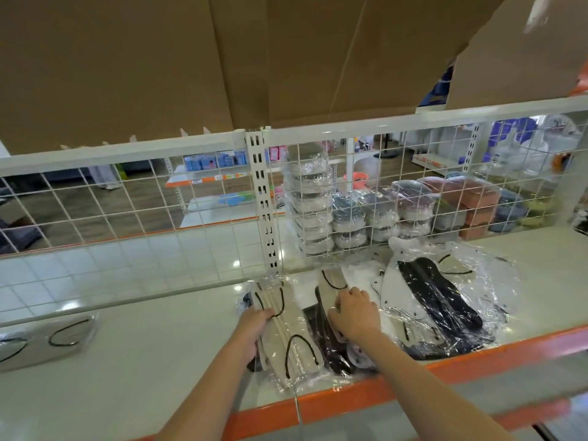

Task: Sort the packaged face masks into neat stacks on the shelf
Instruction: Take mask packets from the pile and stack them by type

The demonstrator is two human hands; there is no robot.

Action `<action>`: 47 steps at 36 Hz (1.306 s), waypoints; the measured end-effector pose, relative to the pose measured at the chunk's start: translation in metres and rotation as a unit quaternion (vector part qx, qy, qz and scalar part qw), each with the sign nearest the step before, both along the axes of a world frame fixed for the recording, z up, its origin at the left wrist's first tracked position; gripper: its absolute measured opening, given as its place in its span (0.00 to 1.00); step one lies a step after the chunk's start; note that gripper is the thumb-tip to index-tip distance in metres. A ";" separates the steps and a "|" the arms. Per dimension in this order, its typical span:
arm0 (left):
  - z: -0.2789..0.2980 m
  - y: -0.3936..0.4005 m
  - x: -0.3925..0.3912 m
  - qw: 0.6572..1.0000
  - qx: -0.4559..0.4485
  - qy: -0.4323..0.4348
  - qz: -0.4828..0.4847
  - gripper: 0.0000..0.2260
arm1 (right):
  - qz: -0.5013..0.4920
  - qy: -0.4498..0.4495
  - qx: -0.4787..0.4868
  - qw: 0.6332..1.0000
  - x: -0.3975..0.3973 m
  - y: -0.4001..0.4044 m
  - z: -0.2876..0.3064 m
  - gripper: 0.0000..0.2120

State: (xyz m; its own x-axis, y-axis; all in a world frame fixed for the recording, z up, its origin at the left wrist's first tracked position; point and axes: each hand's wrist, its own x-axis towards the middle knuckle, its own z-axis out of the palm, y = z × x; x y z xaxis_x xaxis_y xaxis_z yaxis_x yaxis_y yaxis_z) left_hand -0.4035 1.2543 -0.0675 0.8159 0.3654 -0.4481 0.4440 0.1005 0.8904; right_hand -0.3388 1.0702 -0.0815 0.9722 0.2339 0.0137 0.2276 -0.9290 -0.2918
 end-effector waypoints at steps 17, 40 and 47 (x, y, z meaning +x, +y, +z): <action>0.001 0.014 -0.012 0.996 -0.090 -0.011 0.015 0.22 | 0.128 0.129 0.251 0.951 -0.027 0.051 0.014 0.08; 0.007 0.136 -0.091 0.952 0.138 -0.239 0.135 0.14 | 0.217 0.265 0.418 0.841 -0.065 0.201 0.019 0.09; -0.001 0.157 -0.085 0.953 -0.051 -0.201 0.223 0.03 | 0.139 0.312 0.392 0.854 -0.072 0.220 0.003 0.09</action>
